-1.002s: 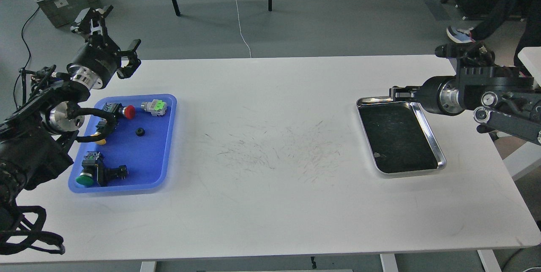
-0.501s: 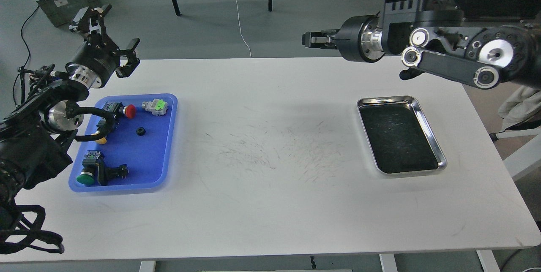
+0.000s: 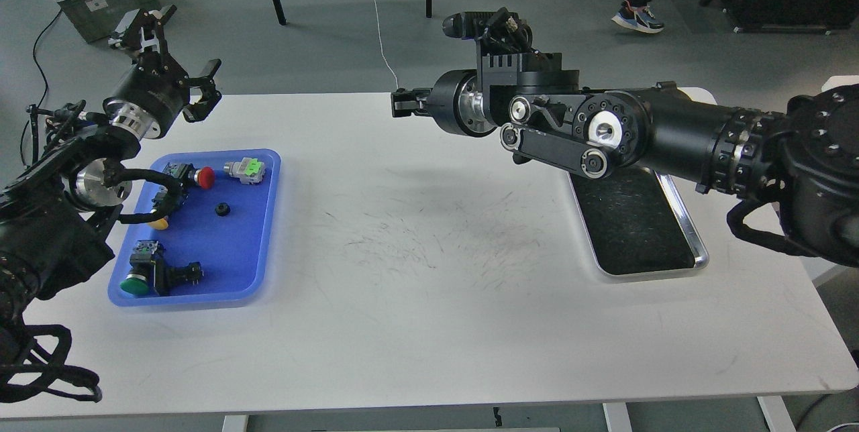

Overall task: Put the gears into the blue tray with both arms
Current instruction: 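Carry the second gear with the right gripper to the table center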

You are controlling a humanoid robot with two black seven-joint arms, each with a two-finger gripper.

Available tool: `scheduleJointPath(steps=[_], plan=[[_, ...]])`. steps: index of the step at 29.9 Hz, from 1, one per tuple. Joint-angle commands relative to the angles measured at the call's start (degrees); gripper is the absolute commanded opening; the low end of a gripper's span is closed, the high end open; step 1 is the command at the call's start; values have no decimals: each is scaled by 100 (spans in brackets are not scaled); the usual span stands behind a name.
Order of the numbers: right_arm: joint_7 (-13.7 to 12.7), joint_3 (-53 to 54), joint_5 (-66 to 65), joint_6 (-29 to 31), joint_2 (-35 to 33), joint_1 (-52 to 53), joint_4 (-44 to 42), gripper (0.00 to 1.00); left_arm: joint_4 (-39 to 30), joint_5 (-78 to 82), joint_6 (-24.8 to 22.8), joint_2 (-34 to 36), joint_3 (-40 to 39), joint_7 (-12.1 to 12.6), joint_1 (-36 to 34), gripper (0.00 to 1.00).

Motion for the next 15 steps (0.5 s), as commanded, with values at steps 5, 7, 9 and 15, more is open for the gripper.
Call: scheduleJointPath(steps=[5, 7, 9, 15], plan=[[10, -8, 312, -28, 1, -372, 339, 3, -6, -18, 0, -13, -3, -8, 13, 98], [10, -8, 470, -28, 1, -451, 515, 3, 3, -18, 0, -13, -3, -8, 13, 98], [1, -17, 628, -19, 1, -592, 647, 3, -6, -18, 0, -13, -3, -8, 13, 98], [1, -44, 655, -19, 1, -873, 858, 3, -6, -18, 0, -13, -3, -8, 13, 98]])
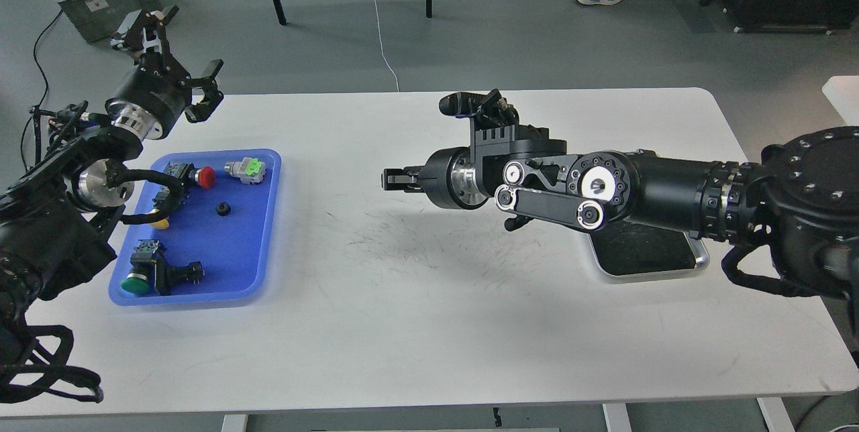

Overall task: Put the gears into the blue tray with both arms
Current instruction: 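Carry the second gear with the right gripper to the table center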

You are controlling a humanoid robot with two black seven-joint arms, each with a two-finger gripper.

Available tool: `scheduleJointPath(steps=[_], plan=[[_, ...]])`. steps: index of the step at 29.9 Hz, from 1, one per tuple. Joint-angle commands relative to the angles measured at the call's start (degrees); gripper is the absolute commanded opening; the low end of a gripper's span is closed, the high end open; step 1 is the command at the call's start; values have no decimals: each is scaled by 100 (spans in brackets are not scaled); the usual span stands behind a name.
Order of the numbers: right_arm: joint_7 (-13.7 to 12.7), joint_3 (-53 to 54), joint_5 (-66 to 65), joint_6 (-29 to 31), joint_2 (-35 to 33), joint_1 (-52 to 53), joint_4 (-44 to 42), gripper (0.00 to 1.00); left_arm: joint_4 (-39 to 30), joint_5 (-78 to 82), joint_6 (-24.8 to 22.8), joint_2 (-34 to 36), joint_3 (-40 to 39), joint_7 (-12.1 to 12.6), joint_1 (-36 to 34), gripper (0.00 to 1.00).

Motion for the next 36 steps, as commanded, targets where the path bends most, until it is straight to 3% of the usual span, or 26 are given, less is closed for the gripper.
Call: scheduleJointPath(steps=[1, 29, 32, 36], plan=[[-2, -8, 8, 11, 0, -137, 109, 3, -4, 1, 0, -8, 1, 0, 0, 98], [112, -26, -71, -147, 0, -1087, 101, 7, -4, 1, 0, -88, 1, 0, 0, 98], [112, -26, -71, -174, 0, -1087, 101, 12, -4, 1, 0, -96, 1, 0, 0, 98], [112, -26, -62, -262, 0, -1087, 101, 32, -12, 1, 0, -105, 1, 0, 0, 98]])
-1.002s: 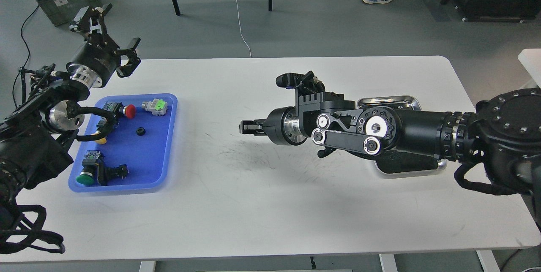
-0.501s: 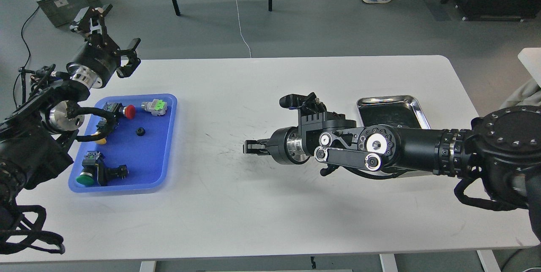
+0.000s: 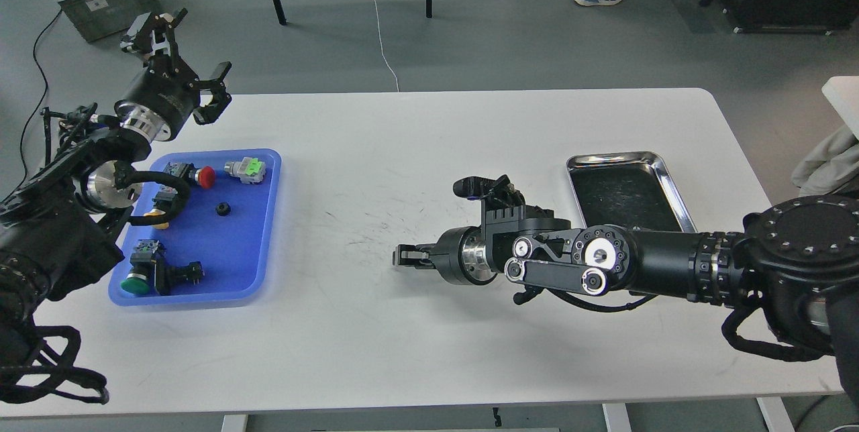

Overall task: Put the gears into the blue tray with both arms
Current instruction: 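Carry the second gear with the right gripper to the table center, then release the gear on the table and raise the right gripper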

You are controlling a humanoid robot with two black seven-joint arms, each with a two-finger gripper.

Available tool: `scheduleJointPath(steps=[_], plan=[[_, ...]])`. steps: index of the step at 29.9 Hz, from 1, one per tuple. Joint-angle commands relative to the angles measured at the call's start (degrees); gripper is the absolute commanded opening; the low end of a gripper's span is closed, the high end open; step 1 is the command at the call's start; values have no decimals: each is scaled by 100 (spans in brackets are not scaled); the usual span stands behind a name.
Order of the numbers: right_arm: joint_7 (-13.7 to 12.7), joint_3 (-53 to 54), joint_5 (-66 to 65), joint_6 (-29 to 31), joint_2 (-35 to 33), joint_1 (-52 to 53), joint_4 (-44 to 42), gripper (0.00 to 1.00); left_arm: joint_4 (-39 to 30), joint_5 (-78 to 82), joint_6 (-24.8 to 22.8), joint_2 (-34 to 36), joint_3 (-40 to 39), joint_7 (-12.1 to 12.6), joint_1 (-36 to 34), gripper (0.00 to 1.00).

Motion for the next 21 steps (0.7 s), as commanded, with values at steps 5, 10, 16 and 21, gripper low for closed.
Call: scheduleJointPath(steps=[5, 10, 16, 21], plan=[[8, 8, 34, -313, 0, -10, -17, 71, -4, 0, 0, 15, 9, 0, -3, 98], [95, 43, 70, -384, 0, -10, -113, 89, -4, 9, 0, 24, 9, 0, -12, 98], [104, 779, 87, -375, 0, 33, -464, 93, -4, 18, 0, 15, 9, 0, -56, 98], [104, 1325, 245, -331, 0, 130, -843, 94, -4, 27, 0, -3, 18, 18, -108, 98]])
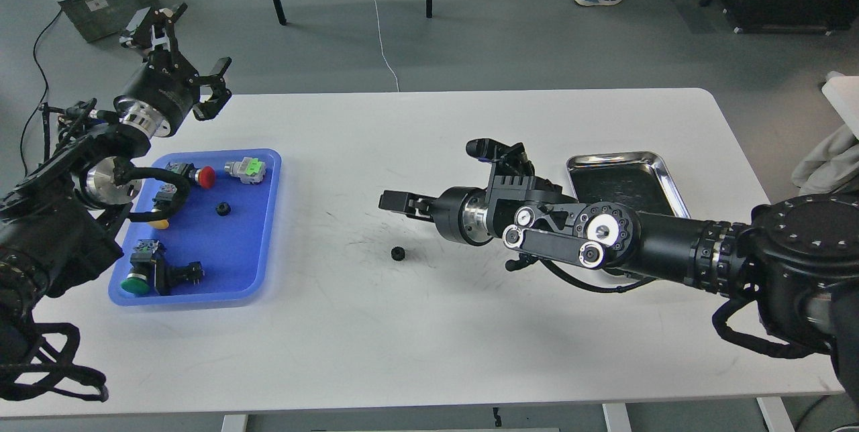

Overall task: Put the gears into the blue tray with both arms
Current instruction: 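Release the gear on the table and raise the right gripper, then reach the left gripper to the second gear and grasp it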

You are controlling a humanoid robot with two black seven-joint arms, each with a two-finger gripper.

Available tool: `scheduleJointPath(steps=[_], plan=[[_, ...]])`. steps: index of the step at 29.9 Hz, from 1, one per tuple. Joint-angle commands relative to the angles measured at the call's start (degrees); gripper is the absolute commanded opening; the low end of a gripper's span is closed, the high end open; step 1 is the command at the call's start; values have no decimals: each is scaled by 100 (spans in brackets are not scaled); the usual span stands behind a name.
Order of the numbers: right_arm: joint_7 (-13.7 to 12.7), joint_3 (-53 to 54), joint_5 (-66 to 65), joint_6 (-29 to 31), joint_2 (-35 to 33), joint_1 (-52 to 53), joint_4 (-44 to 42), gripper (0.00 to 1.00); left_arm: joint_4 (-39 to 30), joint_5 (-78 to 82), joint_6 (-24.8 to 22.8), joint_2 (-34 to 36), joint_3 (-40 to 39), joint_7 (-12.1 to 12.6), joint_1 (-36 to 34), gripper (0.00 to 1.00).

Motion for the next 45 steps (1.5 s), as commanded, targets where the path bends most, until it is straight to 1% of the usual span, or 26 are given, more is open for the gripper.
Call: scheduleJointPath(steps=[1, 7, 12, 14, 17, 21, 24, 27, 29, 30, 33, 38, 41, 43, 45], plan=[[-1, 416, 214, 28, 0, 65, -244, 94, 1, 4, 0, -18, 8, 24, -88, 98], [17, 1584, 803, 90, 0, 38, -289, 94, -17, 65, 58, -18, 17, 103, -307, 98], [148, 2735, 1637, 248, 0, -76, -201, 94, -26, 443, 75, -18, 26, 121, -527, 98], [157, 3219, 1902, 379, -289, -251, -192, 94, -61, 645, 93, -18, 104, 121, -562, 98], [157, 4447, 2297, 730, -816, -628, -174, 94, -271, 1127, 102, 26, 525, 112, -676, 98], [140, 6021, 2851, 1389, -1300, -1445, -174, 94, -508, 1480, 111, 105, 878, 103, -747, 98], [131, 6788, 3377, 1768, -1581, -2078, -183, 94, -789, 1770, 128, 306, 1089, 77, -730, 98], [140, 6974, 3993, 2067, -1810, -2518, -192, 94, -1412, 2173, 347, 736, 1361, 77, -668, 98], [149, 7044, 4301, 2173, -1872, -2782, -192, 95, -1930, 2542, 636, 1097, 1651, 77, -659, 98], [157, 7053, 4407, 2190, -1907, -2887, -201, 95, -2290, 2735, 847, 1316, 1774, 77, -651, 98], [166, 7106, 4469, 2182, -1977, -3142, -236, 97, -3397, 3315, 1278, 1992, 2116, 86, -650, 98], [166, 7123, 4478, 2226, -1986, -3468, -201, 97, -4804, 4756, 1587, 2942, 2618, 86, -607, 98], [201, 7185, 4495, 2252, -1995, -3652, -201, 97, -5438, 5477, 1701, 3233, 2680, 95, -362, 98], [245, 7377, 4504, 2322, -1995, -3819, -183, 97, -5772, 5995, 1850, 3251, 2680, 95, -124, 98], [245, 7579, 4574, 2541, -1995, -3986, -183, 97, -5957, 6671, 2061, 3243, 2680, 121, 130, 98]])
